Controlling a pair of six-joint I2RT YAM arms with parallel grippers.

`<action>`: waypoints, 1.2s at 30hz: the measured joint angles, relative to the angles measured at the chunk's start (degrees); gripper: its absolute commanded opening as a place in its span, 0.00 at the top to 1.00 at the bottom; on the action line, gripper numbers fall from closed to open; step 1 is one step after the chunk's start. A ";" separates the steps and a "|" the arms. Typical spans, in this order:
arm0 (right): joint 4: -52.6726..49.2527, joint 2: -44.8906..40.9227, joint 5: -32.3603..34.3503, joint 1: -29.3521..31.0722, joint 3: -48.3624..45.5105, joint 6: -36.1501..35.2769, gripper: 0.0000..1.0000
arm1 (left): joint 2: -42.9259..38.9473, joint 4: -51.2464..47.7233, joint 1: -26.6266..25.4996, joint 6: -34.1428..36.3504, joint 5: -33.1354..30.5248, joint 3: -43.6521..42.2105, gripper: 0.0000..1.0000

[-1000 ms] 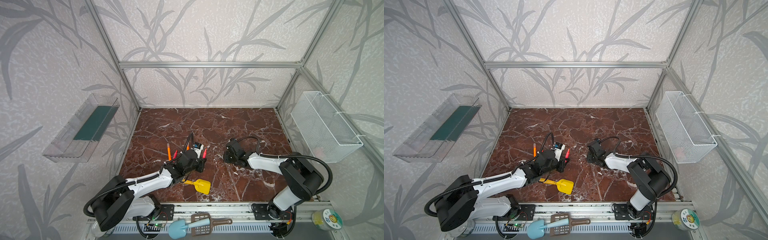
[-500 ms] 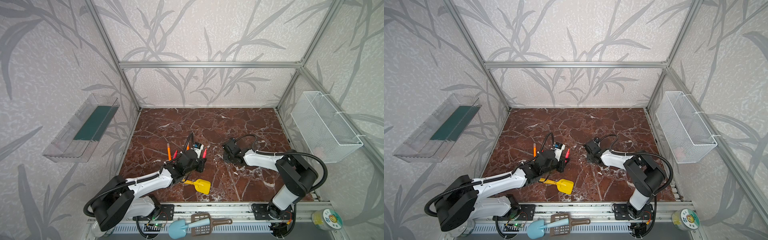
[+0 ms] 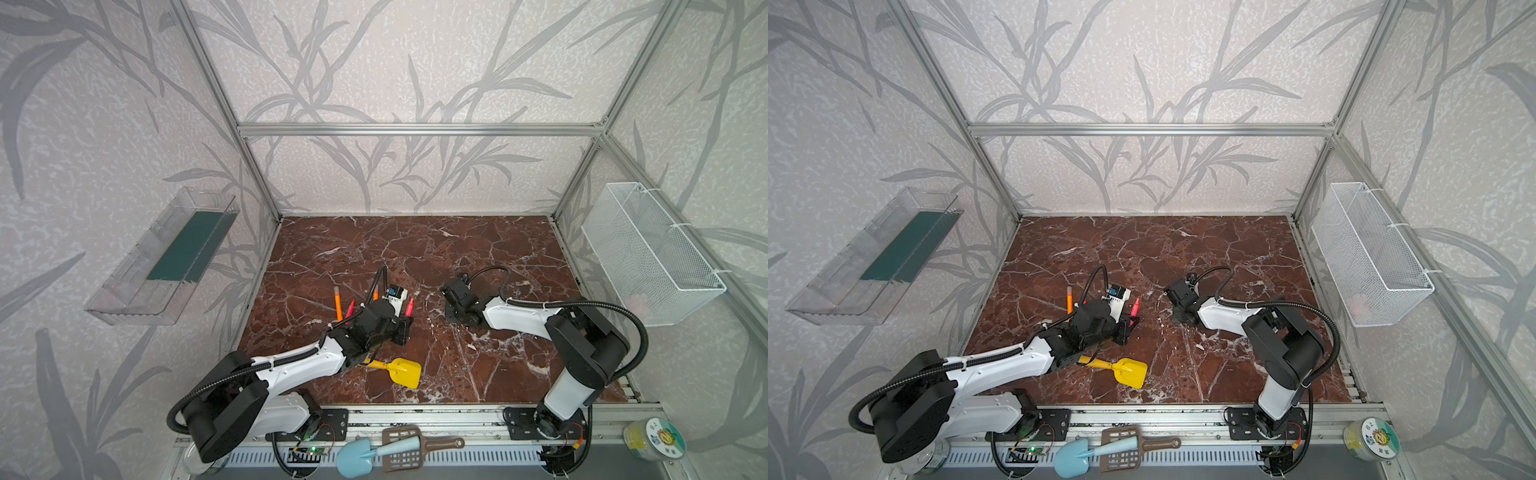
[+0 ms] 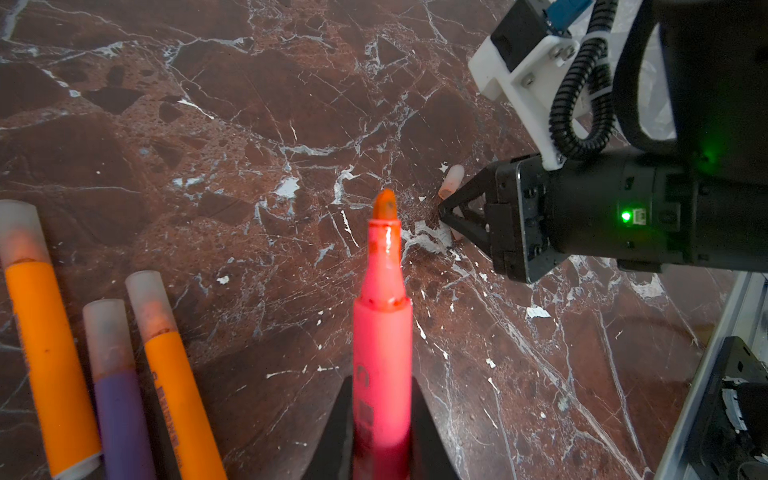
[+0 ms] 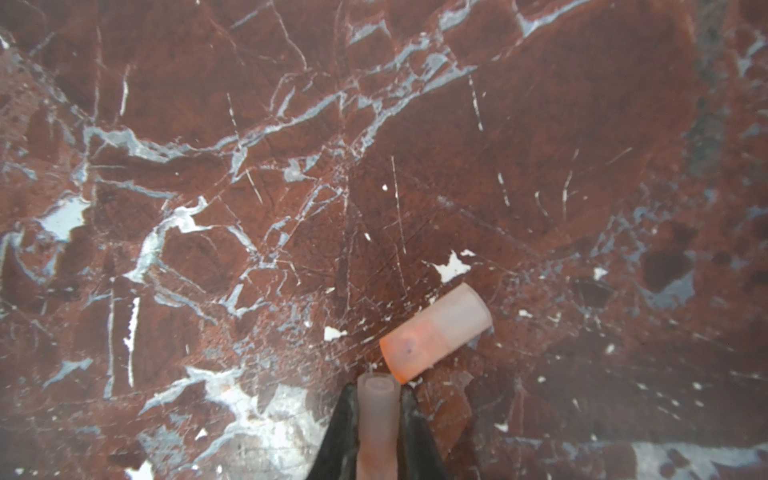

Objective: Insert the pens into the pen caps
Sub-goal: 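Carry the pink cap with the right gripper over the pink marker tip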

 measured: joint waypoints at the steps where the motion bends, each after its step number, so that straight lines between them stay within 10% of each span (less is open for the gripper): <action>1: 0.04 -0.02 -0.09 0.00 0.00 0.00 0.95 | -0.07 0.00 0.00 0.00 0.28 -0.02 1.00; 21: 21.31 -38.95 -12.83 0.85 -17.40 4.70 1.00 | -12.15 4.85 -6.16 -2.64 6.16 -4.57 1.00; 36: 40.50 -35.93 -15.58 5.14 -19.69 8.41 1.00 | -11.34 9.38 -9.01 -5.64 10.95 -4.70 1.00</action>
